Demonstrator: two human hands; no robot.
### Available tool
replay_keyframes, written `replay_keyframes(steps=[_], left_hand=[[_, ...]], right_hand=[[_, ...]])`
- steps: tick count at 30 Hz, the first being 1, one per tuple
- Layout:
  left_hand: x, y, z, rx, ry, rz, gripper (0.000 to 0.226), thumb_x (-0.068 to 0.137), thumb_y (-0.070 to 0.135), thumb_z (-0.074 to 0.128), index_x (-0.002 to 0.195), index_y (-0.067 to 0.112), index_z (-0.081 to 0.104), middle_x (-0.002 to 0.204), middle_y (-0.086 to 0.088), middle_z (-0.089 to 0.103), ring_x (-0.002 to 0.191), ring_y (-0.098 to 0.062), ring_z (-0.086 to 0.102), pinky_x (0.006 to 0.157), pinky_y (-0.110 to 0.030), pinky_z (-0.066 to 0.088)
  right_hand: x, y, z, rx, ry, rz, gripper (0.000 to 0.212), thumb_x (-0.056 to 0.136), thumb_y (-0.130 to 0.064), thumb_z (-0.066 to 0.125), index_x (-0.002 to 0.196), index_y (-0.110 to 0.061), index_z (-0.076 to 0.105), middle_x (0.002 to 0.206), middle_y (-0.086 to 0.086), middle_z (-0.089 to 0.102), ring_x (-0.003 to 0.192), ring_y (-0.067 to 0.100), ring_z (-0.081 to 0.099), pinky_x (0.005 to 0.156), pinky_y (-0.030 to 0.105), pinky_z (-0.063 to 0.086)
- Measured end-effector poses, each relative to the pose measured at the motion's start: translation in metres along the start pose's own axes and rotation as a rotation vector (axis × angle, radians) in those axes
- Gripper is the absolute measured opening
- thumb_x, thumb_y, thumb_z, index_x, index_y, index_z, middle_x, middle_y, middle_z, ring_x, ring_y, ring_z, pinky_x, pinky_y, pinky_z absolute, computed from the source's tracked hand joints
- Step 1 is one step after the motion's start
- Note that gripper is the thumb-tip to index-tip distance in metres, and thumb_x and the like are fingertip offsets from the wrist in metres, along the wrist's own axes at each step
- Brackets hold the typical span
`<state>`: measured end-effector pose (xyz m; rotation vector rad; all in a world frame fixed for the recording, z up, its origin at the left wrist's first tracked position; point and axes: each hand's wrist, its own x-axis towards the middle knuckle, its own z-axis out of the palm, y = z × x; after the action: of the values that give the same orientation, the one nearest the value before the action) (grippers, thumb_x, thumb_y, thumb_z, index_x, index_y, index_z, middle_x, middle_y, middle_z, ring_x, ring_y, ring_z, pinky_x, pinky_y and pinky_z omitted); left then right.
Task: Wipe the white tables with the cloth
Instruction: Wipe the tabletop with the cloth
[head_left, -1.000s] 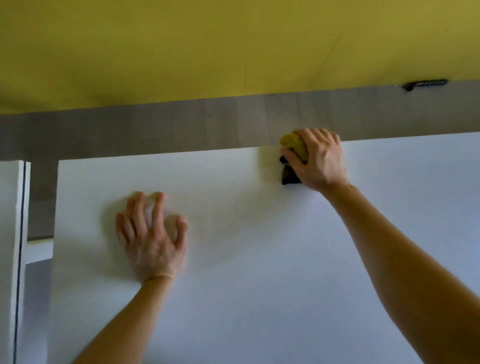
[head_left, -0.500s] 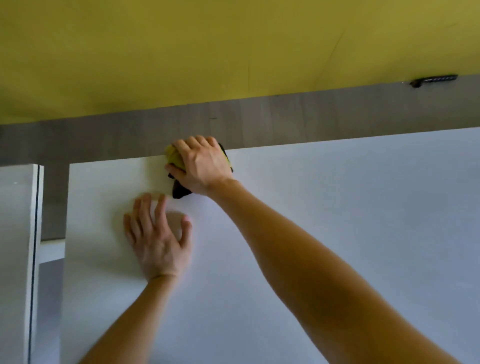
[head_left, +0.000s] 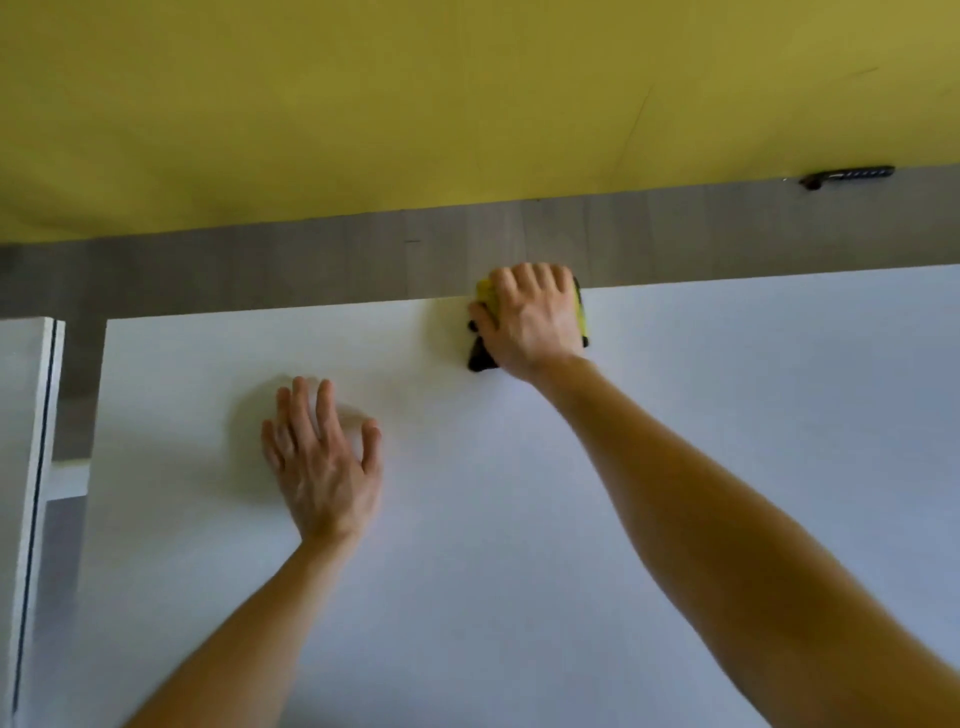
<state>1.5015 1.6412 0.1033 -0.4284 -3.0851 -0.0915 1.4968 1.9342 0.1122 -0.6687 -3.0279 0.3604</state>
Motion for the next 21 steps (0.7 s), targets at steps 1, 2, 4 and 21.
replay_keyframes(steps=[1, 2, 4, 21], left_hand=[[-0.009, 0.022, 0.002, -0.017, -0.006, 0.017, 0.069, 0.106, 0.050, 0.042, 0.162, 0.010, 0.040, 0.172, -0.018, 0.033, 0.162, -0.040, 0.025, 0.131, -0.061, 0.021], [-0.019, 0.045, 0.004, -0.033, -0.011, 0.030, 0.068, 0.106, 0.050, 0.042, 0.161, 0.010, 0.042, 0.171, -0.018, 0.035, 0.162, -0.041, 0.027, 0.130, -0.062, 0.023], [-0.027, 0.090, 0.009, -0.039, 0.003, 0.044, 0.068, 0.106, 0.049, 0.043, 0.162, 0.011, 0.042, 0.171, -0.018, 0.036, 0.162, -0.040, 0.028, 0.130, -0.062, 0.023], [-0.029, 0.191, 0.029, -0.067, 0.102, 0.084, 0.075, 0.099, 0.052, 0.051, 0.161, 0.010, 0.045, 0.174, -0.014, 0.036, 0.165, -0.034, 0.026, 0.131, -0.065, 0.019]], right_hand=[[0.004, -0.026, 0.005, 0.017, -0.048, -0.091, 0.044, 0.104, -0.058, 0.042, 0.113, -0.020, 0.061, 0.111, 0.008, 0.067, 0.106, 0.035, 0.060, 0.103, 0.050, 0.041], [0.007, -0.041, 0.006, 0.050, -0.069, -0.155, 0.043, 0.104, -0.059, 0.043, 0.114, -0.020, 0.061, 0.111, 0.007, 0.068, 0.106, 0.034, 0.060, 0.103, 0.050, 0.040], [0.013, -0.027, 0.006, 0.107, -0.067, -0.252, 0.044, 0.103, -0.059, 0.048, 0.119, -0.020, 0.062, 0.114, 0.006, 0.069, 0.108, 0.033, 0.062, 0.102, 0.047, 0.040], [0.009, 0.089, -0.015, 0.104, -0.080, -0.187, 0.042, 0.102, -0.057, 0.049, 0.111, -0.019, 0.063, 0.114, 0.005, 0.070, 0.107, 0.033, 0.064, 0.099, 0.047, 0.041]])
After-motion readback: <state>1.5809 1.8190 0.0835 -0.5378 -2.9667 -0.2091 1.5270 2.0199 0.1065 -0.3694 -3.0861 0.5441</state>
